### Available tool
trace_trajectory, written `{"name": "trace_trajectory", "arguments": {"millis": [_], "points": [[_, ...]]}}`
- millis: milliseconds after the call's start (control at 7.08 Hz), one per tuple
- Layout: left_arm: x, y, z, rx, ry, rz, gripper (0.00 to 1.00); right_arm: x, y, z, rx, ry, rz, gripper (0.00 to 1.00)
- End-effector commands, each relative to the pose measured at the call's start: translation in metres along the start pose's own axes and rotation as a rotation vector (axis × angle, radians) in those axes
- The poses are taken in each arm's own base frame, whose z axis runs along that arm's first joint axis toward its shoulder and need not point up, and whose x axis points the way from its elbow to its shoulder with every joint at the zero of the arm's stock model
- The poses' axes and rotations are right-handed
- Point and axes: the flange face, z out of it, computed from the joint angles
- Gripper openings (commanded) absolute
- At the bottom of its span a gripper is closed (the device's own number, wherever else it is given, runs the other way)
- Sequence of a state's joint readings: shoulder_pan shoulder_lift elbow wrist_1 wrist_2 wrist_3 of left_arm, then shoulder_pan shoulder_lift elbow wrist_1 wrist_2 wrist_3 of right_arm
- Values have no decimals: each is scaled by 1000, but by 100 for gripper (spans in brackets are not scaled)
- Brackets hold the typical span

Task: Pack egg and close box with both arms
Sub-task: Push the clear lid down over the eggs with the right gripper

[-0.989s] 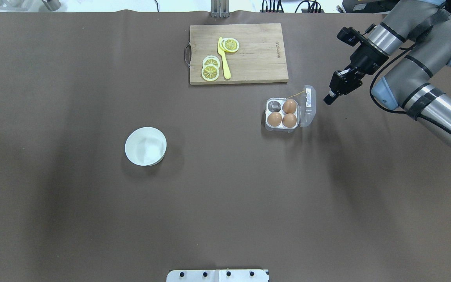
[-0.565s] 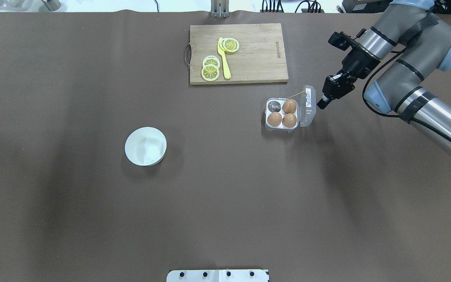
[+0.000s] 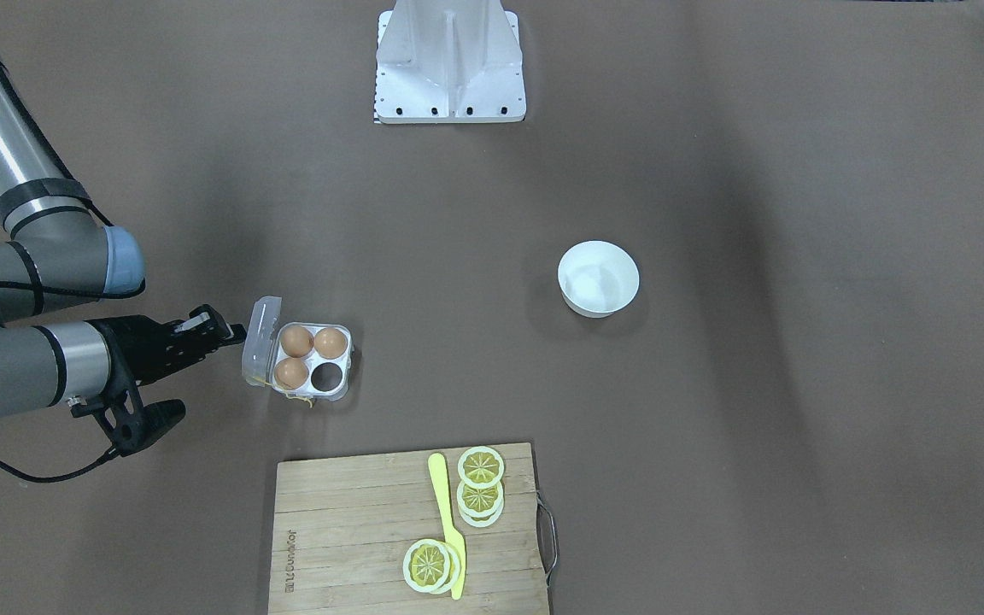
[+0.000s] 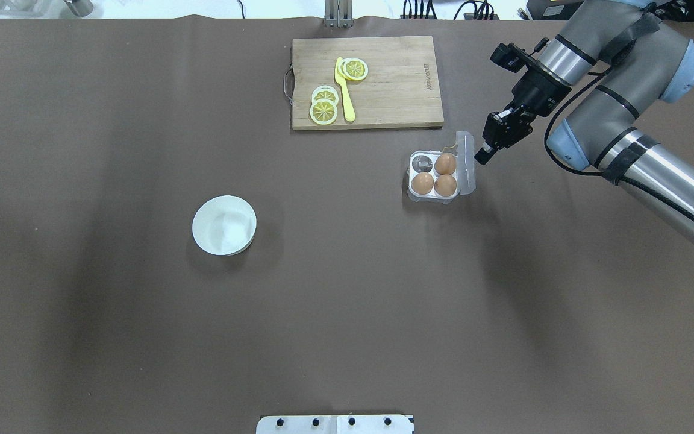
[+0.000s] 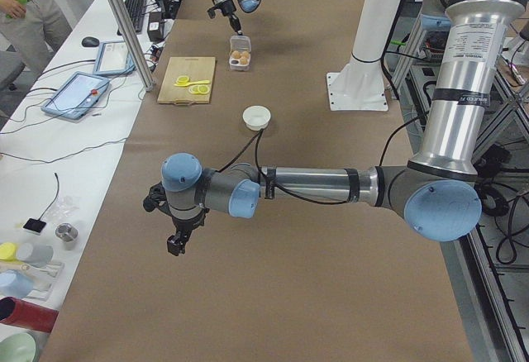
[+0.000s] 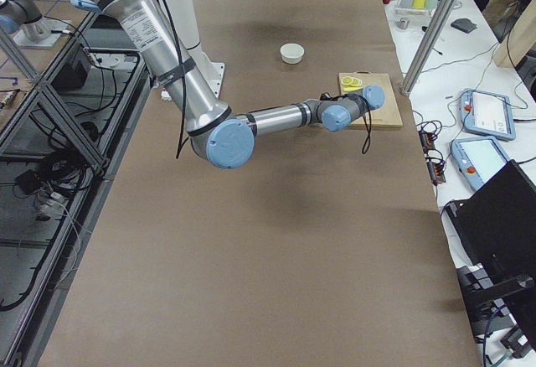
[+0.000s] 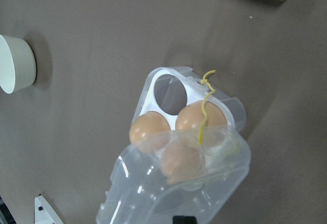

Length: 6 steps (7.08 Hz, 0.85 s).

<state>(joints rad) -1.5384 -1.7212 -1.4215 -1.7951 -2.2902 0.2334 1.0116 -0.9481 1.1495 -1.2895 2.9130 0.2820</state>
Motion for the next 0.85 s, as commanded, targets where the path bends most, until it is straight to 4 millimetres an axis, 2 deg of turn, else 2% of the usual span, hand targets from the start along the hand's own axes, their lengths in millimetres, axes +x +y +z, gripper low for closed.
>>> {"name": "trace_trajectory", "arguments": {"millis": [0, 282, 706], "points": [[0, 0, 0, 1, 0, -2, 97, -14, -12, -2, 2, -1, -12, 0], [0, 0, 0, 1, 0, -2, 97, -25, -30, -3, 3, -1, -15, 0], [1, -1, -1, 2, -1, -3, 97, -38, -46, -4, 3, -2, -23, 0]]}}
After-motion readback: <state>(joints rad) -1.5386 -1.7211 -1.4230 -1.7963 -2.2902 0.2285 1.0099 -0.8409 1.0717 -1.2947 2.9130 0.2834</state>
